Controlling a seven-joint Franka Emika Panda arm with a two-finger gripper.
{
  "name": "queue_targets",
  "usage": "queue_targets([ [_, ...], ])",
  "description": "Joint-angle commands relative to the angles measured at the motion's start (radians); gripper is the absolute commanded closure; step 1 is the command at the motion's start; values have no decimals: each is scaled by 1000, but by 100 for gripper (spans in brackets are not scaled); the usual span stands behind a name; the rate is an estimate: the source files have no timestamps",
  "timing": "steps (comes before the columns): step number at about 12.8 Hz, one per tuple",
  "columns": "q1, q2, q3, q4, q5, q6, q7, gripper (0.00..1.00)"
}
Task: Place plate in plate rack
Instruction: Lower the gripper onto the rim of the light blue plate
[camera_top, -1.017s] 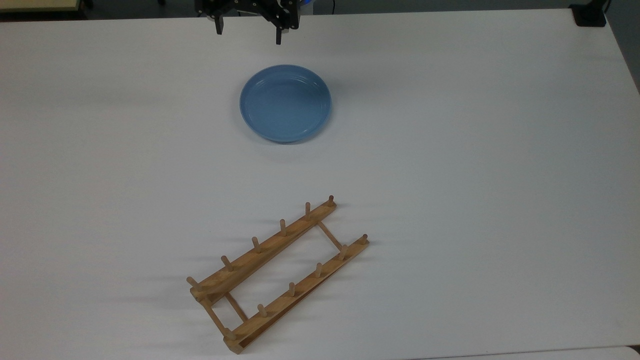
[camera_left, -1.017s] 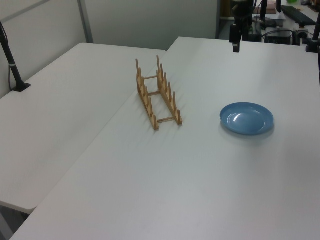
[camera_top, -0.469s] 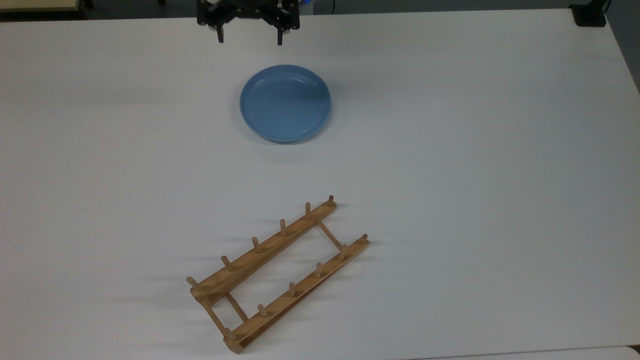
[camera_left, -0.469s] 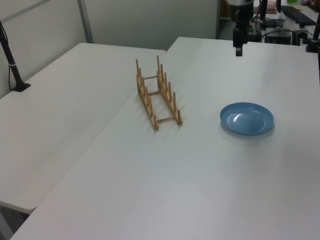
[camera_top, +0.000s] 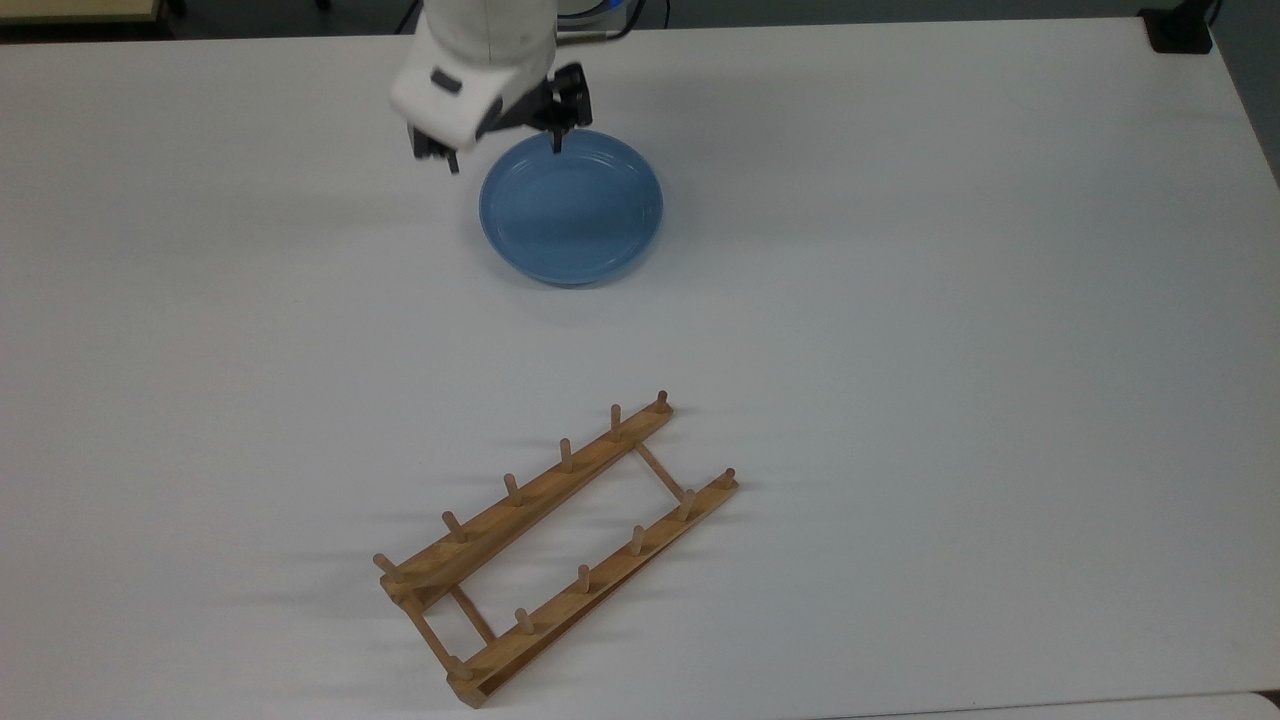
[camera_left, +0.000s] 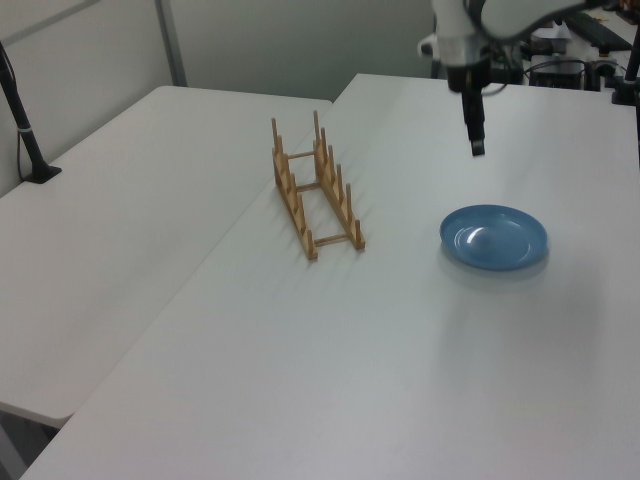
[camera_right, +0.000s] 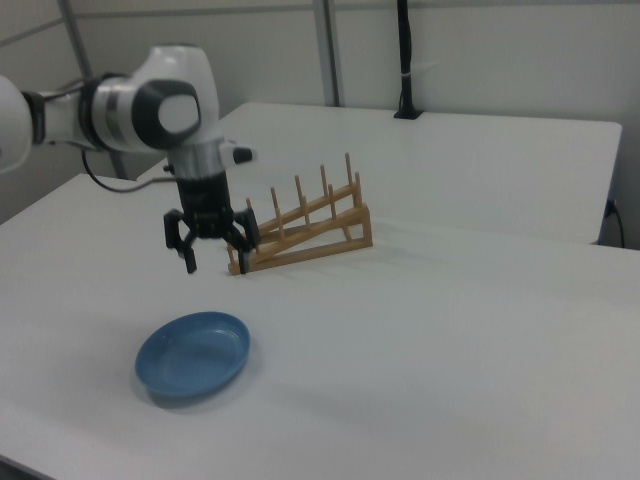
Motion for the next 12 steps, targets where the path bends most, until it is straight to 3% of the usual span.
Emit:
queue_targets([
  [1, -1, 35, -3, -100, -45, 111, -67, 0],
  [6, -1, 147, -3, -114, -103, 171, -67, 23],
  [9, -1, 180, -3, -112, -108, 207, -67, 65],
  [12, -1, 192, -3, -109, -109, 211, -67, 100],
])
